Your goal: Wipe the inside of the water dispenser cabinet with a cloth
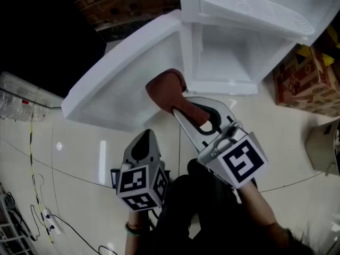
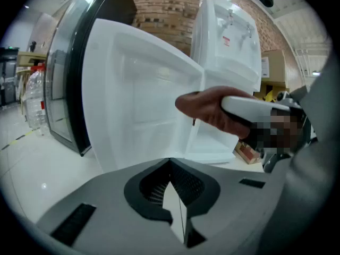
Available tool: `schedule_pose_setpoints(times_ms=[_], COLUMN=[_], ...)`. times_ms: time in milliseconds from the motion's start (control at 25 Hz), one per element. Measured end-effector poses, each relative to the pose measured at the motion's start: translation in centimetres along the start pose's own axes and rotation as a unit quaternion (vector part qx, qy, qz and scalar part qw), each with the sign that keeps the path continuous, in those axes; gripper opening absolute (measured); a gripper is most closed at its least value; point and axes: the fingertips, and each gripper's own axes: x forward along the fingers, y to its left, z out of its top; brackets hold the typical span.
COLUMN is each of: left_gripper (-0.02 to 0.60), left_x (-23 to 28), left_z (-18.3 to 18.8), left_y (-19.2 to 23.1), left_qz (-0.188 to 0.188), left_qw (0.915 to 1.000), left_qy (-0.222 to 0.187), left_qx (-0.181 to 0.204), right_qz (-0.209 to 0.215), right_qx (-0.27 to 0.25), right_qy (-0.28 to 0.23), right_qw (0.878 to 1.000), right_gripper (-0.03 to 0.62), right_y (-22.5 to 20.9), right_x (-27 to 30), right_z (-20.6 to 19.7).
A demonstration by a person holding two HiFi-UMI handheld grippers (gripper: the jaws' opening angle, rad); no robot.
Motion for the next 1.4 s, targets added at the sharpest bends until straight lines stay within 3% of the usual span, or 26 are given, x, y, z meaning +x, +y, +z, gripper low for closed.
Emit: schedule_pose_setpoints(times_ms=[120, 240, 360, 520, 680, 880, 1000, 1120, 1240, 1400], left_gripper=[0.005, 0.005, 0.005, 0.005, 0.005, 0.005, 0.005, 0.005, 0.005, 0.005], left_x=[-0.9, -1.1, -1.1, -1.5, -1.7, -1.7, -1.6, -1.6, -1.6, -1.6], left_z=[-1.3, -1.7, -1.8, -2.1, -2.3, -2.5, -2.6, -2.7, -2.7, -2.9], left_y=[0.4, 0.6, 0.9, 1.4, 1.8, 1.9, 1.9, 2.0, 1.8, 1.8], left_qz=[0.011, 0.012, 0.011, 0.013, 0.016, 0.015, 0.015, 0.014, 0.012, 0.01], left_qw=[0.9997, 0.9996, 0.9996, 0.9994, 0.9993, 0.9993, 0.9992, 0.9992, 0.9993, 0.9993], left_qy=[0.017, 0.019, 0.019, 0.022, 0.022, 0.024, 0.027, 0.028, 0.029, 0.029], left_qx=[-0.015, -0.017, -0.019, -0.023, -0.026, -0.026, -0.024, -0.023, -0.02, -0.022], right_qz=[0.072, 0.153, 0.184, 0.14, 0.019, -0.112, -0.127, -0.095, 0.004, 0.119], right_qx=[-0.013, -0.034, -0.072, -0.118, -0.044, -0.059, -0.056, -0.056, -0.042, -0.018], right_qy=[-0.026, -0.051, -0.046, -0.031, -0.009, -0.002, -0.001, -0.012, -0.032, 0.013], right_qw=[0.997, 0.986, 0.979, 0.983, 0.999, 0.992, 0.99, 0.994, 0.999, 0.993], right_gripper=[0.075, 0.075, 0.075, 0.075, 0.075, 0.075, 0.075, 0.075, 0.075, 0.075], right_y=[3.6, 7.9, 10.3, 7.8, 0.0, -9.9, -11.0, -8.1, -1.4, 6.3], right_x=[1.8, 3.4, 4.9, 6.1, 5.4, 2.1, 1.3, 1.9, 3.4, 5.6], right_z=[3.3, 5.6, 5.3, 3.8, 2.7, 2.1, 1.9, 2.2, 2.5, -1.1])
